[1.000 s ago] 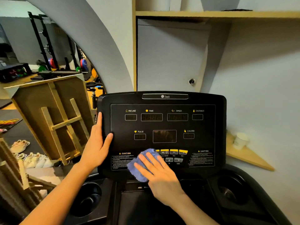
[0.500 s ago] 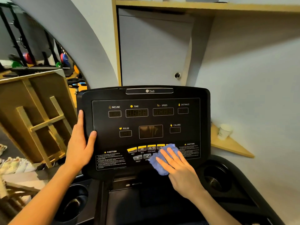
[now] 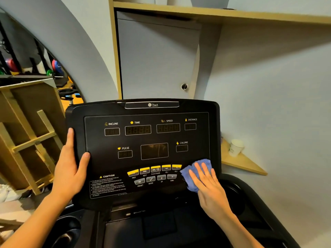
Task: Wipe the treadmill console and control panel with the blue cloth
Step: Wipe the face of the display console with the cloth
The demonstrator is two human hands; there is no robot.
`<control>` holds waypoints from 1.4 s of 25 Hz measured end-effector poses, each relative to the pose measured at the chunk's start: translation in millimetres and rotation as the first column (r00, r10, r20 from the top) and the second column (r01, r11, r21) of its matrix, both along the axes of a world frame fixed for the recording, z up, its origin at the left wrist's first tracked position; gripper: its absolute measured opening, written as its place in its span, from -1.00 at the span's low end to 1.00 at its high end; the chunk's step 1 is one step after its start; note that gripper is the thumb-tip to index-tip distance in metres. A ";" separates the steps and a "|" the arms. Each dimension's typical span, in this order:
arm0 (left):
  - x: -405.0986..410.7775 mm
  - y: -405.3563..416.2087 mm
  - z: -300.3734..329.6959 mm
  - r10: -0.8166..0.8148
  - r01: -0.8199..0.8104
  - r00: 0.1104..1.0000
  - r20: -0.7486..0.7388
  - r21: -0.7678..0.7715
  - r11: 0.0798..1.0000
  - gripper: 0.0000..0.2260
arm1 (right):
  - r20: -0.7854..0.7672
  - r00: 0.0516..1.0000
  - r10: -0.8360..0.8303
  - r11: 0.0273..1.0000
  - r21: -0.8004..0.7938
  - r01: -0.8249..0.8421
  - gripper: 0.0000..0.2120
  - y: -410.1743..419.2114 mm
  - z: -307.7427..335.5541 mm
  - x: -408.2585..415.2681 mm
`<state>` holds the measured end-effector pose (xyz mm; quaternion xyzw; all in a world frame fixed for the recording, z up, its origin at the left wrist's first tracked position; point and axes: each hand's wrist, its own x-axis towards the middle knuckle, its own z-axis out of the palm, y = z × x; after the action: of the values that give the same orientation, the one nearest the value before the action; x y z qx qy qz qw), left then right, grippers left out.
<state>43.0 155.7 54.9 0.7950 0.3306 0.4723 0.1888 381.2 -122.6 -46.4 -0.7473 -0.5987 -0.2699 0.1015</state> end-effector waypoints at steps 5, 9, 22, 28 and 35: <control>-0.3 0.2 0.6 -0.002 0.001 0.999 0.040 0.023 1.000 -0.29 | -0.059 0.996 -0.071 0.988 0.133 0.078 -0.27 33.8 21.1 17.1; 1.2 -1.5 4.6 -0.030 0.029 0.999 0.039 0.033 0.999 -0.29 | -0.285 0.953 -0.108 0.950 0.254 0.183 -0.40 65.2 68.5 20.1; -1.2 -1.1 3.1 -0.024 0.025 0.999 0.035 -0.001 1.000 -0.32 | -0.386 0.906 -0.174 0.849 0.407 0.337 -0.37 140.1 142.6 -1.0; -1.1 -2.7 3.2 -0.025 0.026 0.999 0.039 -0.011 1.000 -0.35 | -0.347 0.927 -0.140 0.874 0.398 0.280 -0.39 173.5 150.9 -53.7; -4.6 -2.9 4.3 -0.021 0.022 0.999 0.029 -0.027 0.999 -0.40 | -0.289 0.955 -0.073 0.926 0.335 0.172 -0.33 220.0 155.8 -145.6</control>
<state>38.4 152.8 59.2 0.7890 0.3257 0.4771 0.2093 235.6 97.3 109.3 -0.7825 -0.4718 -0.2749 0.2992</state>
